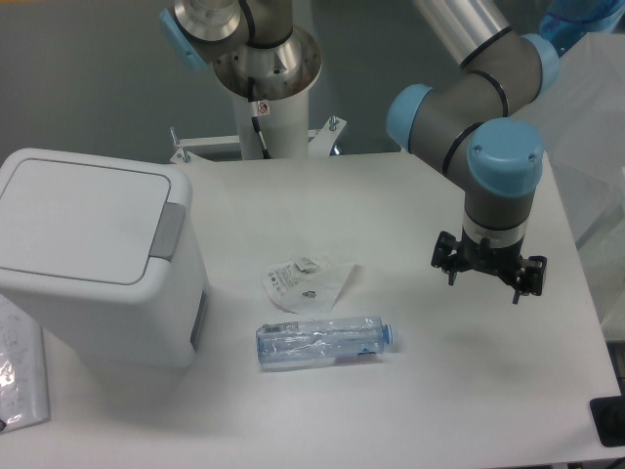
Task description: Open the trash can
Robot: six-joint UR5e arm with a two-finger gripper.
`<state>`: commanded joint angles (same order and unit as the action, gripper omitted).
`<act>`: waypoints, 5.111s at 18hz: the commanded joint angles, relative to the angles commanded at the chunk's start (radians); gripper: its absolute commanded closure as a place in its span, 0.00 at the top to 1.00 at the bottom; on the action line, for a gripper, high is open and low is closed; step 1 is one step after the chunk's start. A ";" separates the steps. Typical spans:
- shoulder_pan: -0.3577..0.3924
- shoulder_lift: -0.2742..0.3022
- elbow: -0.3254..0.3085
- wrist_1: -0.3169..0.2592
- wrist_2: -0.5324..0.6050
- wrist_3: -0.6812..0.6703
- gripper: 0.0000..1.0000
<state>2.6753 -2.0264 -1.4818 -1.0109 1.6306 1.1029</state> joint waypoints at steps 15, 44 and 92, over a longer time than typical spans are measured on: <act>-0.012 0.003 -0.049 0.067 -0.072 -0.204 1.00; -0.152 0.420 -0.228 0.141 -0.736 -0.719 1.00; -0.258 0.396 -0.284 0.146 -0.726 -0.692 1.00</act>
<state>2.4176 -1.6306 -1.7657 -0.8651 0.9050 0.4111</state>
